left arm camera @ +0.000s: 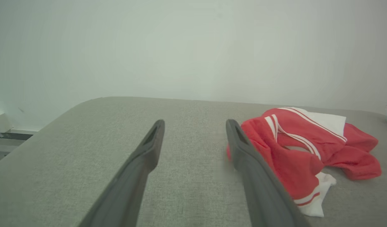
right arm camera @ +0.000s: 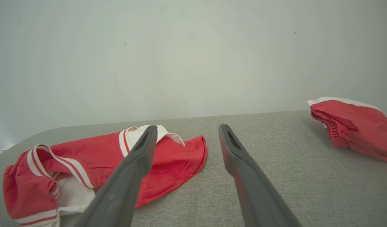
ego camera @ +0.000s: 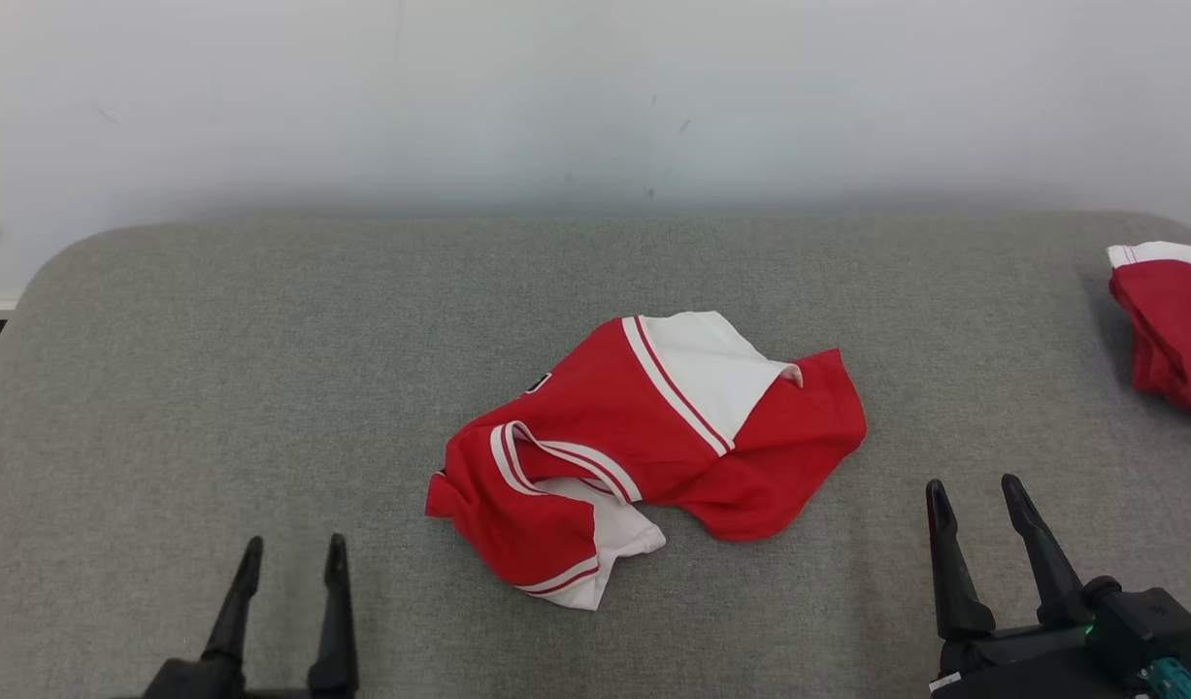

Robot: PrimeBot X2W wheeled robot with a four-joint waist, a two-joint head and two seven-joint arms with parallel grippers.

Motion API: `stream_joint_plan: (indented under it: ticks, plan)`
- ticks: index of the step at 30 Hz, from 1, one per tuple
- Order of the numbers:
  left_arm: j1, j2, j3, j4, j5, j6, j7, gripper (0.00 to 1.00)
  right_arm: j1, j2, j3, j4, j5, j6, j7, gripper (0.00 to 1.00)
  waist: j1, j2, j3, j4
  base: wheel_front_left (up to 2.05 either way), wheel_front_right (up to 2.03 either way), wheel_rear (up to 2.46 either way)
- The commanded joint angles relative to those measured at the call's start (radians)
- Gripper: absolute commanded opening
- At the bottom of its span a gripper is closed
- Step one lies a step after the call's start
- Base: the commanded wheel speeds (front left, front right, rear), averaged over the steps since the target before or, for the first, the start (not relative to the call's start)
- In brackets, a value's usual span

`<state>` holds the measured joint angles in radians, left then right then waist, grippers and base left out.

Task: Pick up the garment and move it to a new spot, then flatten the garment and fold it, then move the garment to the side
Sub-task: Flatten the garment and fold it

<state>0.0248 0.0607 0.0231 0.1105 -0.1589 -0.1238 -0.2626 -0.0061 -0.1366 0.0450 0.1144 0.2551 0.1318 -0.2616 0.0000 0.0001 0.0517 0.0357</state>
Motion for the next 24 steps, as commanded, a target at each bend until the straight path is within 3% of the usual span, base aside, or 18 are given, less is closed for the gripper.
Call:
stream_joint_plan:
  ticks: [1, 13, 24]
  plan:
    - [-0.023, -0.006, -0.016, 0.004, 0.012, -0.004, -0.003, 1.00, -0.011, 0.003, 0.003, 0.003, 0.007, -0.003, -0.004, 1.00, 0.0000, -0.0001, 0.004, -0.003, 0.00, 0.00, 0.00]
    - [-0.203, -0.009, -0.289, 0.182, -0.012, -0.006, -0.003, 1.00, -0.045, 0.007, 0.008, 0.008, 0.013, -0.003, -0.004, 1.00, 0.0000, -0.0001, 0.054, -0.072, 0.00, 0.00, 0.00]
    - [-0.285, -0.009, -0.382, 0.414, 0.004, 0.019, 0.021, 1.00, -0.068, 0.015, 0.006, 0.009, 0.020, -0.003, -0.004, 1.00, 0.0000, -0.0001, 0.100, -0.145, 0.00, 0.00, 0.00]
